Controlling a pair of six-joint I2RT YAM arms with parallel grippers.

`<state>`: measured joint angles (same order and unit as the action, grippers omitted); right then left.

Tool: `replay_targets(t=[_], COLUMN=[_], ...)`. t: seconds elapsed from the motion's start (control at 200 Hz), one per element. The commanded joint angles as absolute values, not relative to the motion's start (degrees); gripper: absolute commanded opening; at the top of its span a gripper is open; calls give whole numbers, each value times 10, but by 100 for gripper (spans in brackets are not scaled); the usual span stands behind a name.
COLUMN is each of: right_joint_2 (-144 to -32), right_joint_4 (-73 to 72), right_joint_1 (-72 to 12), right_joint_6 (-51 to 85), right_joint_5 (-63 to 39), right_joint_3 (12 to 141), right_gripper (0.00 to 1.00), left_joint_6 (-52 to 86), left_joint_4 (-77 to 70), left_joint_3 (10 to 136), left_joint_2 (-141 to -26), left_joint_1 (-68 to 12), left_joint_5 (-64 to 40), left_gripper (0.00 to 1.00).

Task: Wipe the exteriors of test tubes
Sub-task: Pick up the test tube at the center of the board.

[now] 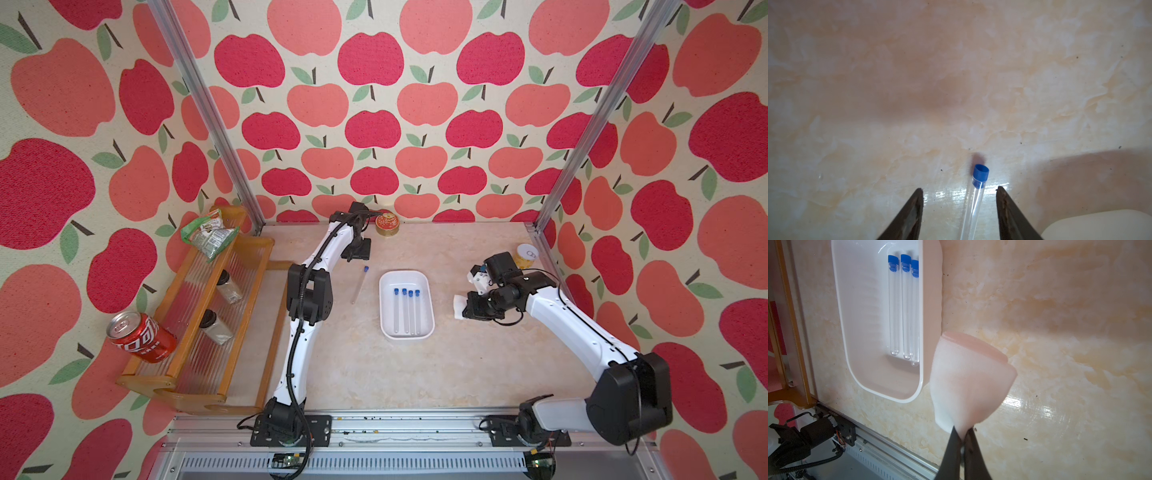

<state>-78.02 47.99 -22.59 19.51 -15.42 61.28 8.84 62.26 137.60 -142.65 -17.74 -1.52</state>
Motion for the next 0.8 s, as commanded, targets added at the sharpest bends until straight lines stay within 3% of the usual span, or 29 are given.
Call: replay_targets(t=[0.0, 0.795], right_joint_2=[-781, -766], right_joint_4=[478, 479], right_joint_1=[-220, -214], right_joint_6=[184, 182], right_joint_5=[-167, -173], right_joint_3=[617, 605], right_gripper=[0, 0], left_joint_6=[57, 40], left_joint_4=[657, 680], left_joint_3=[1405, 1445], left_joint_2=[-1458, -1507], left_joint_1=[-191, -199], left_joint_5=[-16, 3], left_gripper=[52, 41])
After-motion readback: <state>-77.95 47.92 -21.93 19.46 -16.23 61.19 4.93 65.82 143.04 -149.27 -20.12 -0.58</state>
